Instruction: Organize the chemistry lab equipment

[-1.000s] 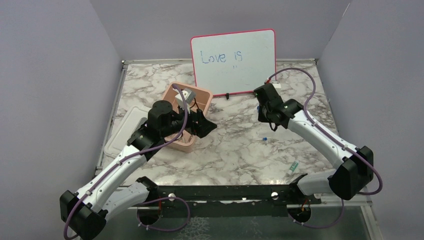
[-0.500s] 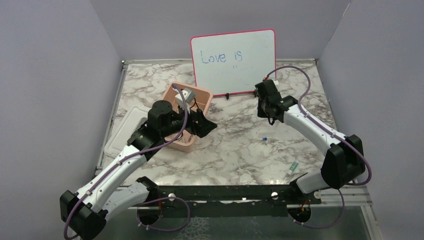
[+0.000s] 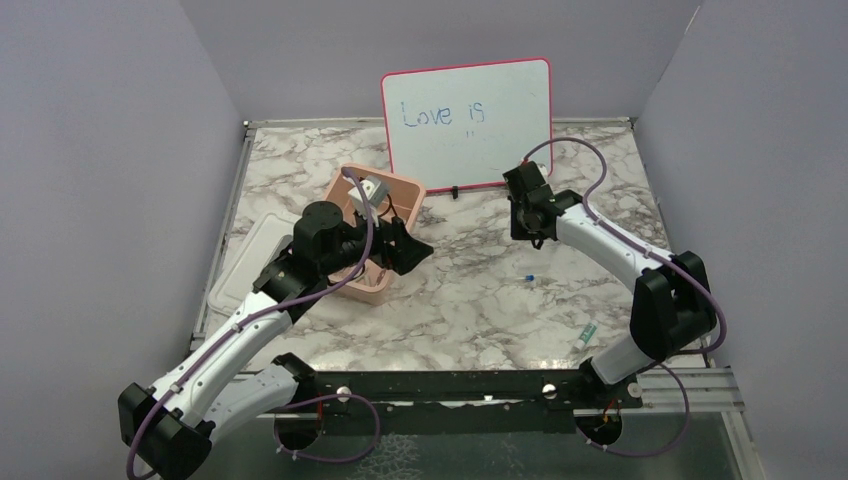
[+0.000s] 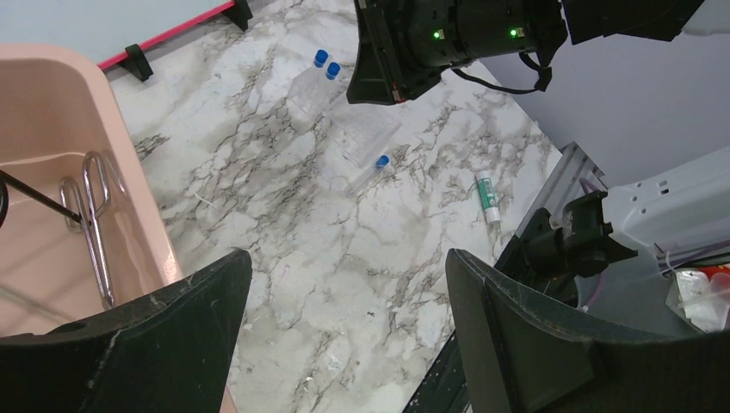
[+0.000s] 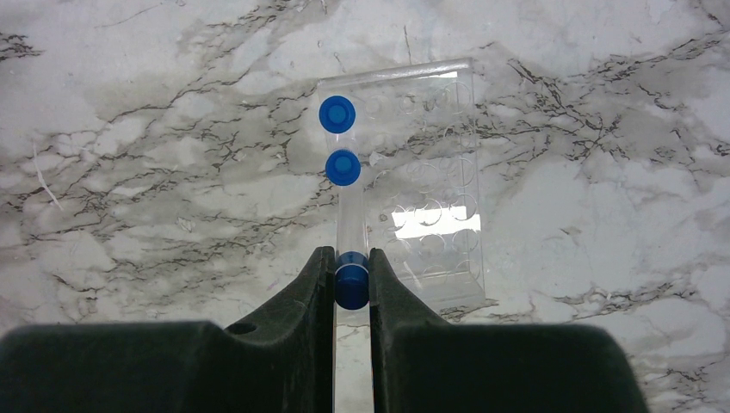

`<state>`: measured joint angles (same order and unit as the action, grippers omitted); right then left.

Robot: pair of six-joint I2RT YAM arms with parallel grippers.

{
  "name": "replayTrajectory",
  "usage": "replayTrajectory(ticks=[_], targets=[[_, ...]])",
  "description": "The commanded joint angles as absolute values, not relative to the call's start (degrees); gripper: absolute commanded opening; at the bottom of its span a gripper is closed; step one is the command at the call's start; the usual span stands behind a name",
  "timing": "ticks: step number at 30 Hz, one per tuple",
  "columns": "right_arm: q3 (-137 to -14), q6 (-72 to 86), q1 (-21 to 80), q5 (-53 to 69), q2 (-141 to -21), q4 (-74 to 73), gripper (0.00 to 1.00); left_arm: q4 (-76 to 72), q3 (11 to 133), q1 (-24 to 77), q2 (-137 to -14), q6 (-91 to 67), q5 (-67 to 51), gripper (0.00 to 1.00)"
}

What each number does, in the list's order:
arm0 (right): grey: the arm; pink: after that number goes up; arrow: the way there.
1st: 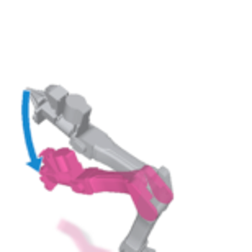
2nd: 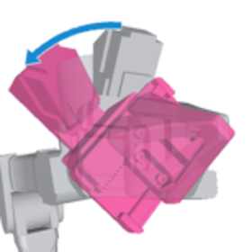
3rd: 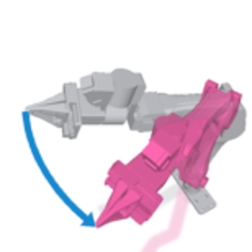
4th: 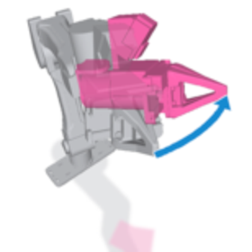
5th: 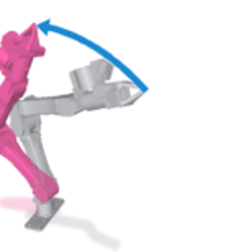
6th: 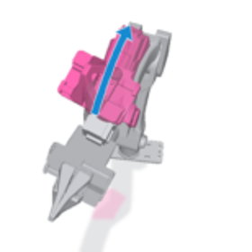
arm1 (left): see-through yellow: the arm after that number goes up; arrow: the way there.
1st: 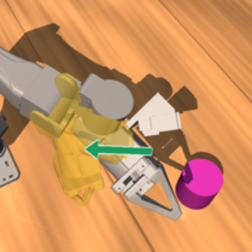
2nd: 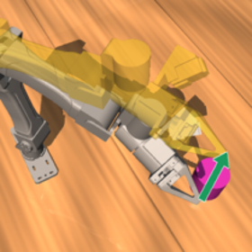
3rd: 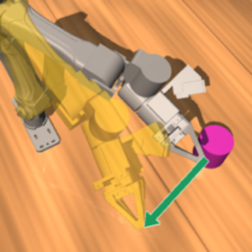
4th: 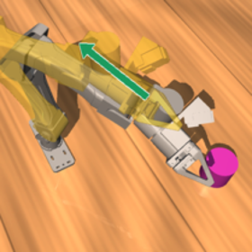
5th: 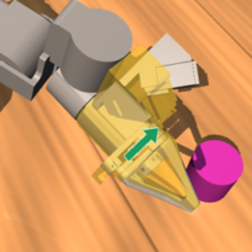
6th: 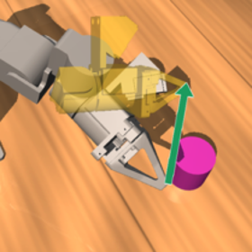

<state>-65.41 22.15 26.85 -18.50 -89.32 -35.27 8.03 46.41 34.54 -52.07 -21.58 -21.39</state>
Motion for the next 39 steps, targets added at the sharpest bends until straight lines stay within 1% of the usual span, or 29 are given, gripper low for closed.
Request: replayTrajectory(ticks=[1, 5, 15, 18, 21, 25, 29, 35, 39], targets=[[-67.4, 21.0, 26.3, -16.9, -90.8, -35.9, 0.06, 6.7, 45.8, 34.2, -50.0, -21.1, -19.7, 0.85], [-68.7, 20.9, 26.2, -16.0, -92.0, -37.2, 0.06, 6.8, 45.9, 34.2, -49.9, -21.1, -19.3, 0.85], [-73.0, 21.1, 25.8, -16.9, -96.9, -40.3, 0.12, 7.2, 45.8, 34.1, -49.4, -21.0, -18.9, 0.85], [-74.2, 21.8, 25.6, -17.6, -97.7, -41.2, 0.16, 7.2, 45.8, 34.0, -49.5, -20.9, -18.8, 0.85], [-75.4, 22.9, 25.5, -18.7, -98.5, -42.2, 0.23, 7.3, 45.8, 34.0, -49.5, -20.9, -18.8, 0.85], [-75.6, 23.8, 25.4, -19.1, -98.6, -42.1, 0.34, 7.3, 45.8, 33.9, -49.4, -20.9, -18.8, 0.85], [-75.0, 24.1, 25.4, -18.6, -98.1, -41.7, 0.39, 7.2, 45.9, 33.9, -49.5, -20.9, -18.7, 0.85], [-74.2, 24.5, 25.4, -18.0, -95.7, -40.9, 0.41, 7.2, 45.8, 33.9, -49.6, -20.9, -18.7, 0.85], [-72.7, 26.3, 25.4, -18.5, -90.2, -39.4, 0.41, 7.3, 45.8, 33.7, -49.7, -20.8, -18.6, 0.85]])
